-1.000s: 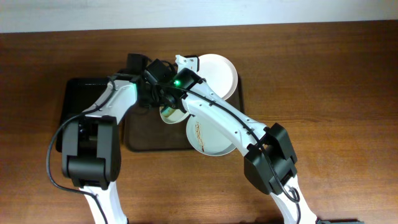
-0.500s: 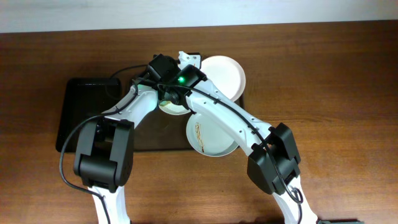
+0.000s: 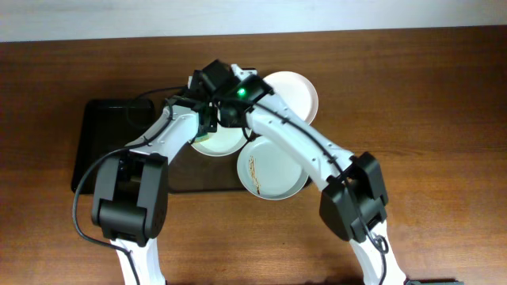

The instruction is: Clean dirty plates on tray and stack at the side

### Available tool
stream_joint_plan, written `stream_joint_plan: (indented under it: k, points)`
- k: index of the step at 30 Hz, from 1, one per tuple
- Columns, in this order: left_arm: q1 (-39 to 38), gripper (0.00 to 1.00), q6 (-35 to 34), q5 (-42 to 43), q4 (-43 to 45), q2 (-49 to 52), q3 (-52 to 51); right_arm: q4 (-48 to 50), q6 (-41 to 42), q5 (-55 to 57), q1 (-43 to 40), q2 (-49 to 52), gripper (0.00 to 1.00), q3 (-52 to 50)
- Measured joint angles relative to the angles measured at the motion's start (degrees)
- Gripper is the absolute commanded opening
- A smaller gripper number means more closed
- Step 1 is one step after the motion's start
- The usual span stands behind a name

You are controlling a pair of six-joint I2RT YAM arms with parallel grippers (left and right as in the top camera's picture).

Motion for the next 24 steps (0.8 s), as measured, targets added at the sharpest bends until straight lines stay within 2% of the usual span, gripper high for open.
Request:
stream_joint_plan:
  k: [3,5,10,17,18,21,24]
  points:
    - [1.4,0.01,0.0,3.3,-2.7,-0.4,0.3,0.6,-2.6,-7.2,-3.3,0.0,0.38,0.0]
    - [2.6,0.01,0.0,5.6,-4.2,-0.7,0.4,0.6,-3.7,-10.3,-4.9,0.0,0.41,0.0]
    - [5.2,0.01,0.0,8.3,-5.0,-1.0,0.4,1.7,-4.8,-13.3,-4.5,1.2,0.41,0.0]
    - [5.7,0.01,0.0,8.9,-5.0,-1.0,0.4,3.5,-5.0,-14.5,-4.2,8.9,0.41,-0.1]
    - [5.7,0.01,0.0,8.9,-5.0,-1.0,0.4,3.5,-5.0,-14.6,-4.2,9.6,0.4,-0.1]
    - [5.7,0.01,0.0,8.9,-5.0,-1.0,0.4,4.1,-5.2,-14.6,-4.2,11.0,0.27,-0.1]
    - [5.7,0.01,0.0,9.1,-5.0,-1.0,0.4,5.7,-4.5,-14.9,-4.2,11.5,0.07,-0.1]
